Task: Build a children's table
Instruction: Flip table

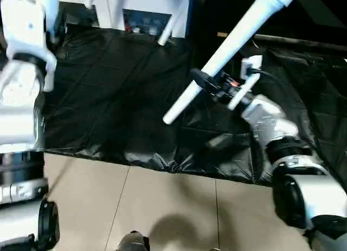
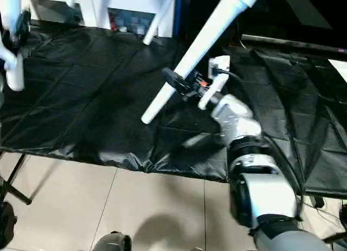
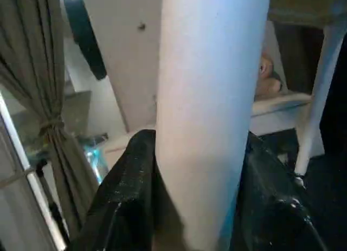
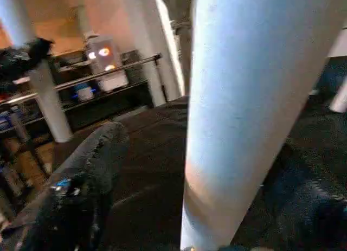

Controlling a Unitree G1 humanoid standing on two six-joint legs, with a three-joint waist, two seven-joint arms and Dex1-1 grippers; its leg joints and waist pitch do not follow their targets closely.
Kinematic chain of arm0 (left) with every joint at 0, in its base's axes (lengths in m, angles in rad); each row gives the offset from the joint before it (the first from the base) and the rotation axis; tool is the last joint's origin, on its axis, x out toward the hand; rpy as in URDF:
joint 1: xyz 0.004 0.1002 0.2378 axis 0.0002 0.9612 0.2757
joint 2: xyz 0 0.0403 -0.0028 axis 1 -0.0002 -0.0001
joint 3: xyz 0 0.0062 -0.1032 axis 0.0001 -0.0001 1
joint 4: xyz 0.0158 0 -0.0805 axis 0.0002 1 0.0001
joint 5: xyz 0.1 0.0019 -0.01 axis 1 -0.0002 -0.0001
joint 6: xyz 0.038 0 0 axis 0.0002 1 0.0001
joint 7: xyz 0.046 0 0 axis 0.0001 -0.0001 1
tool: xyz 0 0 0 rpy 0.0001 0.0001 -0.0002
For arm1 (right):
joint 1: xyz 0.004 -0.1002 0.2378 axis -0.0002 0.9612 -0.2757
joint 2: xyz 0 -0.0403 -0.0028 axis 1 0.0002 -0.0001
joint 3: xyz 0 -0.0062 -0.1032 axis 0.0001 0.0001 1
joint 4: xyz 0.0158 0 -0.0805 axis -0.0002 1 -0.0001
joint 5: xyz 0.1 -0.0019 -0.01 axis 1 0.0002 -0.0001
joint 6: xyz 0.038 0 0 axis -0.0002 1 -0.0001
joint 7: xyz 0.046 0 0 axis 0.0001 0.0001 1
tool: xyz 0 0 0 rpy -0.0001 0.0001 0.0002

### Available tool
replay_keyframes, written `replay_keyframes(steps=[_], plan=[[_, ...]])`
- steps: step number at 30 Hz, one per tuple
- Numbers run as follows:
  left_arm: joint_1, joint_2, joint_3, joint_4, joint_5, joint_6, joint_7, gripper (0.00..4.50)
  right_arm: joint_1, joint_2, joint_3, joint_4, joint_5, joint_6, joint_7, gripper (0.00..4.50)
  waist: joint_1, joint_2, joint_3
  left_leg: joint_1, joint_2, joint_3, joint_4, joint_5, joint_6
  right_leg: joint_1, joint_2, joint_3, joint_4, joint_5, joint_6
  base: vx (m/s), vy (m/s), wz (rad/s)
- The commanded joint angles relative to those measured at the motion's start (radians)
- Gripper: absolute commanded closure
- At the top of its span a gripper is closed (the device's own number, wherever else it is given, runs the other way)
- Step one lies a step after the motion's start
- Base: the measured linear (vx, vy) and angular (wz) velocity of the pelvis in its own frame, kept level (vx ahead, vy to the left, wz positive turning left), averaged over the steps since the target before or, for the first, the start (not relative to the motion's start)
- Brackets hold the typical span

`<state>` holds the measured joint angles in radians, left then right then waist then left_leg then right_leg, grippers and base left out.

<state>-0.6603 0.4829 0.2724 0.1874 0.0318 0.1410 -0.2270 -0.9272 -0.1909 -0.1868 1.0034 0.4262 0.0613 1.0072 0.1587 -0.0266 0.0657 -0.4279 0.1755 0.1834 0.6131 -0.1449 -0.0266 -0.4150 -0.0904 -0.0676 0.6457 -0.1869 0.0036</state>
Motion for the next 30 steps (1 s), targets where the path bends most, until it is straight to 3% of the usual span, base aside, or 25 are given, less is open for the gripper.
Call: replay_keyframes(steps=[1, 11, 21, 26, 30], plan=[[0.005, -0.033, -0.062, 0.02, -0.028, -0.007, -0.049, 2.78, -0.017, 0.019, 0.052, -0.031, -0.003, 0.001, 0.092, 0.96, 0.001, 0.016, -0.083, 0.053, 0.06, -0.026, -0.084, -0.352, -0.047, 0.029, -0.069, 0.041, -0.073, -0.191, -0.213, 0.0, 0.0, 0.0], [0.018, -0.097, -0.117, 0.085, -0.046, -0.048, -0.095, 2.83, 0.006, 0.006, 0.081, -0.061, -0.053, -0.02, 0.145, 1.7, 0.032, 0.018, -0.085, 0.057, 0.061, -0.027, -0.085, -0.397, -0.066, 0.023, -0.071, 0.042, -0.074, -0.194, -0.207, 0.0, 0.0, 0.0], [0.015, -0.186, -0.153, 0.237, -0.023, -0.108, -0.072, 2.84, 0.053, -0.041, 0.073, -0.118, -0.112, -0.074, 0.035, 2.5, 0.026, 0.016, -0.08, 0.061, 0.061, -0.035, -0.092, -0.473, -0.096, 0.021, -0.077, 0.043, -0.093, -0.324, -0.157, 0.0, 0.0, 0.0], [-0.013, -0.214, -0.154, 0.336, -0.011, -0.15, -0.059, 2.84, 0.069, -0.055, 0.068, -0.148, -0.117, -0.061, 0.022, 2.86, 0.023, 0.011, -0.081, 0.06, 0.061, -0.036, -0.092, -0.468, -0.088, 0.023, -0.075, 0.044, -0.094, -0.309, -0.154, 0.0, 0.0, 0.0], [-0.037, -0.228, -0.133, 0.447, -0.005, -0.199, -0.045, 2.84, 0.091, -0.035, 0.11, -0.121, -0.207, -0.13, -0.092, 2.89, 0.02, 0.01, -0.077, 0.063, 0.06, -0.035, -0.094, -0.48, -0.095, 0.017, -0.075, 0.044, -0.097, -0.326, -0.151, 0.0, 0.0, 0.0]])
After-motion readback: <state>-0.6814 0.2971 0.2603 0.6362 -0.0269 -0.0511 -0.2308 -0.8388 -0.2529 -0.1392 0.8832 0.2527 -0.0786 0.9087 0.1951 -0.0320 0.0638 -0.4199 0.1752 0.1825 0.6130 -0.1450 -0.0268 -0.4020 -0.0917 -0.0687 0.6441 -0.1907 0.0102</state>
